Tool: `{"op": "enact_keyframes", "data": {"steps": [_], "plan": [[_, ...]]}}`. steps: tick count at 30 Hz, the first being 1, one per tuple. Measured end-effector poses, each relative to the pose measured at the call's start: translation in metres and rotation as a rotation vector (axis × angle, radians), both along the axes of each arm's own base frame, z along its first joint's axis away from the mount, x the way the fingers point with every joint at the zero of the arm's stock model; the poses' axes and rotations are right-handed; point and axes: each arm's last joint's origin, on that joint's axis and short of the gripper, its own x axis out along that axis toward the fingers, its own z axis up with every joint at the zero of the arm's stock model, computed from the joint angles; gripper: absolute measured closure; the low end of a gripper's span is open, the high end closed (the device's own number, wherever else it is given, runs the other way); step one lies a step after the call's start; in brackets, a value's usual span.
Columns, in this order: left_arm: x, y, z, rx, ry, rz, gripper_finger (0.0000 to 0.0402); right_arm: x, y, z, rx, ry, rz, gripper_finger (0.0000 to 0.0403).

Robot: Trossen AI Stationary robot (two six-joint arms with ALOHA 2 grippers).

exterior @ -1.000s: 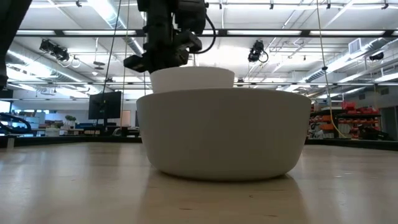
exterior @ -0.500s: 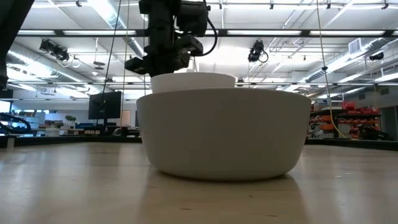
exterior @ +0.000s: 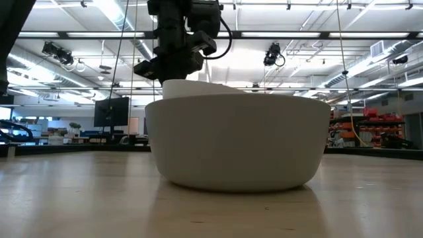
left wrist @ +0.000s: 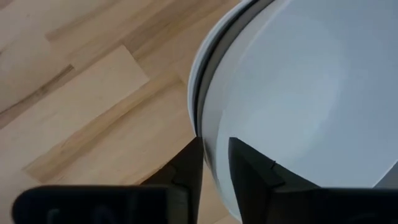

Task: Nest bowls inside each other
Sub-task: Stack the white bowl on top of the gray bowl, then stack the light gray bowl on top of the white bowl

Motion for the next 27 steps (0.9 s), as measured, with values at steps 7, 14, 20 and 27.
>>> {"op": "enact_keyframes", "data": {"steps": [7,14,20,27], "plan": [[-0.003,0.004,0.010,0.005,-0.026,0.011,0.0293,0.000,0.000,0.000,0.000,0.000,0.000,0.0351],[0.004,0.006,0.059,0.045,-0.167,-0.013,0.0282,0.002,0.001,-0.020,-0.028,0.035,-0.001,0.0351],[-0.001,-0.008,0.116,0.116,-0.265,-0.097,0.0284,0.020,-0.012,-0.064,-0.007,0.152,-0.055,0.0351],[-0.030,-0.048,0.175,0.307,-0.249,-0.136,0.0291,0.052,-0.042,-0.080,0.046,0.165,-0.065,0.0351]]}}
